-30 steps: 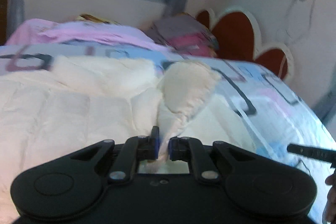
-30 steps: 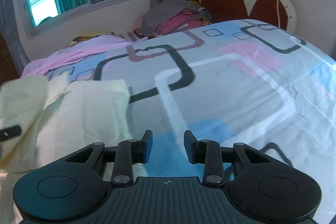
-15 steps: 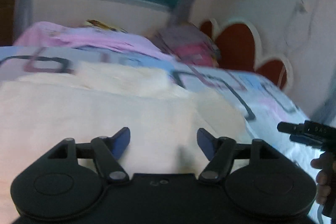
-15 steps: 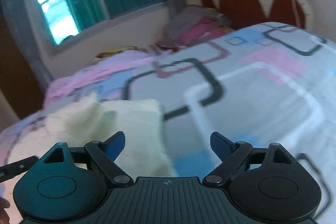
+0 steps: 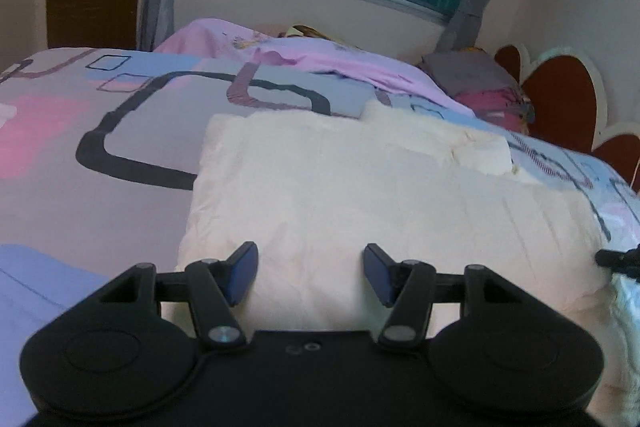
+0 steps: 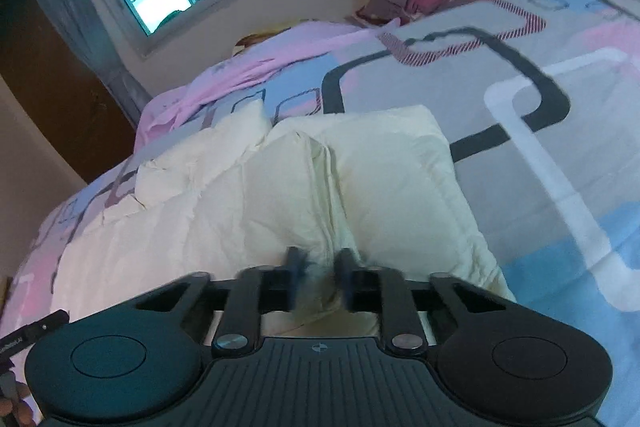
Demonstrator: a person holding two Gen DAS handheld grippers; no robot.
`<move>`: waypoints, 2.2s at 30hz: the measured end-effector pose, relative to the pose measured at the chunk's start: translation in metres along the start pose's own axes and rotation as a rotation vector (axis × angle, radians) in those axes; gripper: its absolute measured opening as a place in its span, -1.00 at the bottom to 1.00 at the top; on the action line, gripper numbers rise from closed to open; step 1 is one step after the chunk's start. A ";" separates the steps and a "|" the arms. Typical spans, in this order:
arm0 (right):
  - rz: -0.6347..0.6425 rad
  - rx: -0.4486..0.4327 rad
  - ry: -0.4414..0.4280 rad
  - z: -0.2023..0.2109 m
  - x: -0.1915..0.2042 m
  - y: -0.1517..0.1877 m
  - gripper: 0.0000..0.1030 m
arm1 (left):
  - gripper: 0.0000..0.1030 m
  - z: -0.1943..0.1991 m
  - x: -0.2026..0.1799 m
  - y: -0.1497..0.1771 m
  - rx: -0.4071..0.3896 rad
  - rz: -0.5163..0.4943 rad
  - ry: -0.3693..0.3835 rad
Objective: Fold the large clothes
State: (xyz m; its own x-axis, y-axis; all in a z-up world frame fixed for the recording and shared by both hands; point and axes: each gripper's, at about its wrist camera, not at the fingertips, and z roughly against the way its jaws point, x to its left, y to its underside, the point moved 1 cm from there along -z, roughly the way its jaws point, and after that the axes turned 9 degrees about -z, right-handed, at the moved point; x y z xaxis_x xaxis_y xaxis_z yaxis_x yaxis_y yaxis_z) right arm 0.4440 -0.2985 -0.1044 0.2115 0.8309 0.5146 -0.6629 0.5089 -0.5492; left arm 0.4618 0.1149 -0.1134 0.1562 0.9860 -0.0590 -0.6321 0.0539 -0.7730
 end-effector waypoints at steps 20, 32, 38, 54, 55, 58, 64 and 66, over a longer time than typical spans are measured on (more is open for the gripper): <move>0.384 -0.066 0.126 -0.061 0.098 -0.015 -0.12 | 0.15 -0.074 0.005 -0.057 0.007 -0.149 0.043; 0.402 -0.115 0.228 -0.062 0.091 0.001 -0.11 | 0.27 -0.068 0.012 -0.050 0.001 -0.162 0.014; 0.448 -0.055 0.108 -0.036 0.119 0.044 -0.11 | 0.37 -0.016 -0.048 -0.021 -0.047 -0.204 0.113; 0.439 -0.040 0.332 -0.041 0.061 0.048 -0.11 | 0.44 -0.024 -0.029 0.010 0.046 -0.254 -0.001; 0.422 -0.033 0.324 -0.040 0.060 0.046 -0.11 | 0.44 -0.024 -0.027 0.010 0.049 -0.255 -0.001; 0.415 -0.027 0.320 -0.039 0.059 0.044 -0.11 | 0.41 -0.020 -0.029 0.008 0.054 -0.251 -0.010; 0.370 -0.090 0.260 -0.005 0.065 0.045 -0.11 | 0.57 0.003 -0.026 0.017 0.049 -0.236 -0.030; 0.359 -0.110 0.232 0.008 0.066 0.048 0.64 | 0.60 0.008 -0.027 0.020 0.054 -0.248 -0.056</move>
State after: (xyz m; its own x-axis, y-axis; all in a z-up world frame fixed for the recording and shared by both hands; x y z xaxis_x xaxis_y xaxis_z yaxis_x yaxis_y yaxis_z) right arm 0.4204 -0.2211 -0.0923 0.1457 0.9815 0.1242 -0.6459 0.1894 -0.7396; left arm 0.4386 0.0904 -0.1226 0.2698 0.9488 0.1645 -0.6195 0.3018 -0.7246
